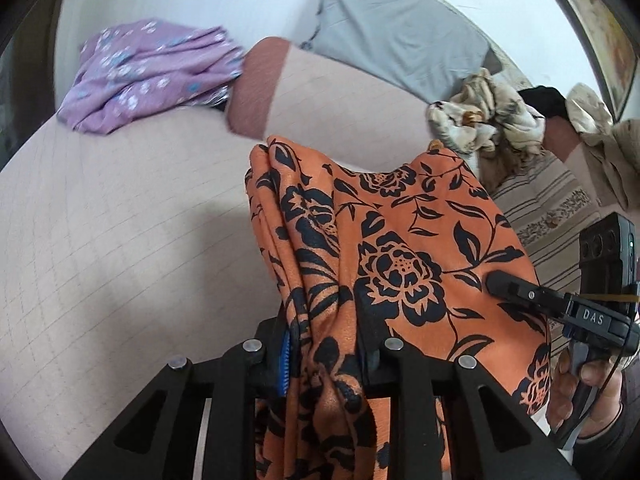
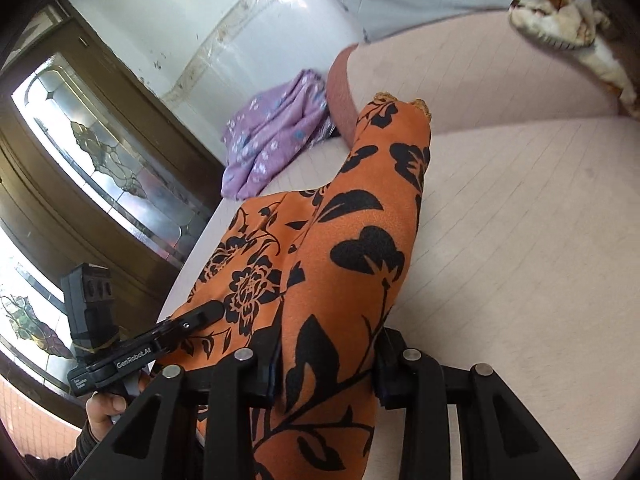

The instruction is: Fold small clothes

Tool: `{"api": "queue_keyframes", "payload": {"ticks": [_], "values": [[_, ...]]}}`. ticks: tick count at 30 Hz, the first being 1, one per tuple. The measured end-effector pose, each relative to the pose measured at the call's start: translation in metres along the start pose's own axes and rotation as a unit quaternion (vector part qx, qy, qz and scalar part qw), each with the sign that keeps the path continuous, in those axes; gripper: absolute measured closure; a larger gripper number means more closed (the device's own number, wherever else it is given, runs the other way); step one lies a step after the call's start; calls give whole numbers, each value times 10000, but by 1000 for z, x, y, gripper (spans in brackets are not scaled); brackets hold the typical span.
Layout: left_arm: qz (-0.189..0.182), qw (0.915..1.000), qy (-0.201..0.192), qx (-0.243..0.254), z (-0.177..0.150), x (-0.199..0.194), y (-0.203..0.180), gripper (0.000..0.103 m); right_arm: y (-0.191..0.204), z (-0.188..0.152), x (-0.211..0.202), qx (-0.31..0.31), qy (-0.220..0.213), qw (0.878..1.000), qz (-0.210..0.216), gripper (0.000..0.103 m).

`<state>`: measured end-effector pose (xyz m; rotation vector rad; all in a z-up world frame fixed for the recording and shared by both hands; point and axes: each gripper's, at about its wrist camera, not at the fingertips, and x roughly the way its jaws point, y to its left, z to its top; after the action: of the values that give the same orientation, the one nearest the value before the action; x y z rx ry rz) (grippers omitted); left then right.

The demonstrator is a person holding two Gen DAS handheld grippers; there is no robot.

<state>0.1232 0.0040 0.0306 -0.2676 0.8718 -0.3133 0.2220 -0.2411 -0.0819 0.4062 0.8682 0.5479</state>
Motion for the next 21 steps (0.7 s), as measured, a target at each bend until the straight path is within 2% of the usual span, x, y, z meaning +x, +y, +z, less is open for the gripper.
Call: {"api": "queue_keyframes", "payload": {"ticks": [5, 17, 21], "values": [[-25, 9999, 57, 139, -5, 10, -20, 77, -26, 6, -19, 13, -140, 9999, -69, 67], [121, 9997, 94, 170, -1, 20, -23, 77, -39, 6, -8, 98, -160, 9998, 23, 67], [189, 9994, 192, 209, -3, 37, -22, 77, -51, -2, -5, 229, -198, 9995, 67, 67]]}}
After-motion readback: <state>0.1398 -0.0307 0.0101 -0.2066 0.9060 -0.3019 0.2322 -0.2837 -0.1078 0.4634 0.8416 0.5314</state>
